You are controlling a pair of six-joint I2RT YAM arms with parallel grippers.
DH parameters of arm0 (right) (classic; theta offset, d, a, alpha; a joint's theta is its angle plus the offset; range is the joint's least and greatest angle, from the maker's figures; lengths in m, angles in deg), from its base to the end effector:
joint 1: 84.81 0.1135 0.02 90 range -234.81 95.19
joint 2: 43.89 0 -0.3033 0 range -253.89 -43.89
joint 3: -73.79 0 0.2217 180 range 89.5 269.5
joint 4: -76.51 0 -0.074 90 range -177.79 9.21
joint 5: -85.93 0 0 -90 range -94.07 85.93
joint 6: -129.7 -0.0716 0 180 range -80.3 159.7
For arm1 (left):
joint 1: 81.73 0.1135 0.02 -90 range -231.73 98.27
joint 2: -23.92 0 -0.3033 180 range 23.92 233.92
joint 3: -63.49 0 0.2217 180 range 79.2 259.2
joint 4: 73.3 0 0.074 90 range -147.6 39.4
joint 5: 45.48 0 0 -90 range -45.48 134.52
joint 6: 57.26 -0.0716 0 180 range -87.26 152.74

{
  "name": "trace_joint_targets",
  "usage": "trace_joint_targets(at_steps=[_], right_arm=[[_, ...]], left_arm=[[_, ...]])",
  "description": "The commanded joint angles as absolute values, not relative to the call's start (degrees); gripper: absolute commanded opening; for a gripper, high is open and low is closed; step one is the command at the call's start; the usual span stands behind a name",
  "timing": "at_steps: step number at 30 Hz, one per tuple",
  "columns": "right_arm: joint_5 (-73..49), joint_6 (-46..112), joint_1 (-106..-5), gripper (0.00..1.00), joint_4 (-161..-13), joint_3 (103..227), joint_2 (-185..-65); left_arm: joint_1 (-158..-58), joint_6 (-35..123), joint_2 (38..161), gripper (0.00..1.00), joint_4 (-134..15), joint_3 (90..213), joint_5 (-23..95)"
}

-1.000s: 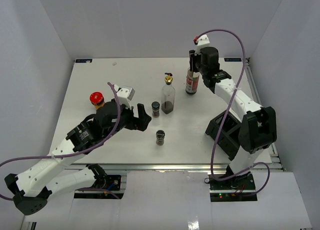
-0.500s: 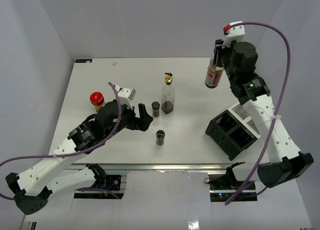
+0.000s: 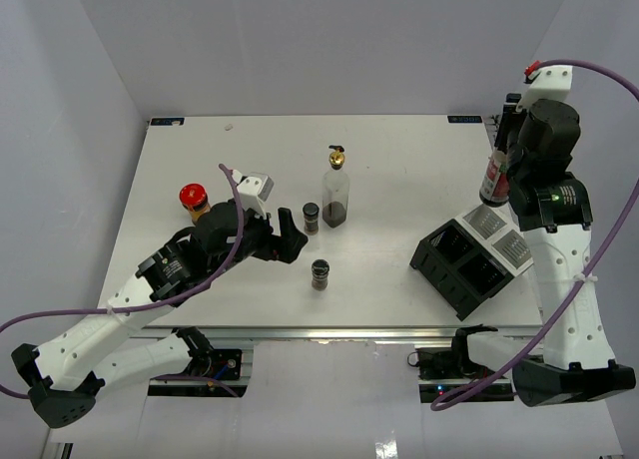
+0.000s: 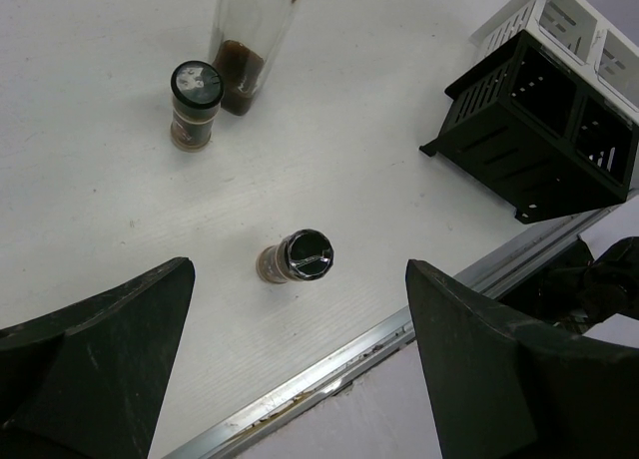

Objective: Organize the condiment bottles

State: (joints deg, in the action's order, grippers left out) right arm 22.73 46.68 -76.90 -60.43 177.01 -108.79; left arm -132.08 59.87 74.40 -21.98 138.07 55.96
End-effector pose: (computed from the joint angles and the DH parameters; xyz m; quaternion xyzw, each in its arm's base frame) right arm 0.2052 -0.0041 0.5142 0.0629 0.7300 -0.1652 0.6602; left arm 0.1115 -0.1123 0.3720 0.1201 0.8425 -0.2580 0.4575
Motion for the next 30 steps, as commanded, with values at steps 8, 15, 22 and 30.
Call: trace_joint_targets(at_steps=[8,15,22,30], right_arm=[[21.3,44.5,-83.2,0.08,-68.0,170.6,-103.6],[28.2,42.8,-84.3,0.08,-65.7,167.9,-99.5],[30.3,40.2,-86.0,0.08,-61.7,167.8,-96.7],[32.3,41.1,-86.2,0.08,-63.2,161.9,-92.8]], left_arm=[[-131.8,60.8,73.7,0.98,-21.7,139.9,55.1],[-131.8,60.7,74.9,0.98,-22.1,139.3,54.5],[-131.8,60.4,76.3,0.98,-22.4,139.9,53.6],[-131.8,60.4,76.4,0.98,-22.2,140.5,52.3]])
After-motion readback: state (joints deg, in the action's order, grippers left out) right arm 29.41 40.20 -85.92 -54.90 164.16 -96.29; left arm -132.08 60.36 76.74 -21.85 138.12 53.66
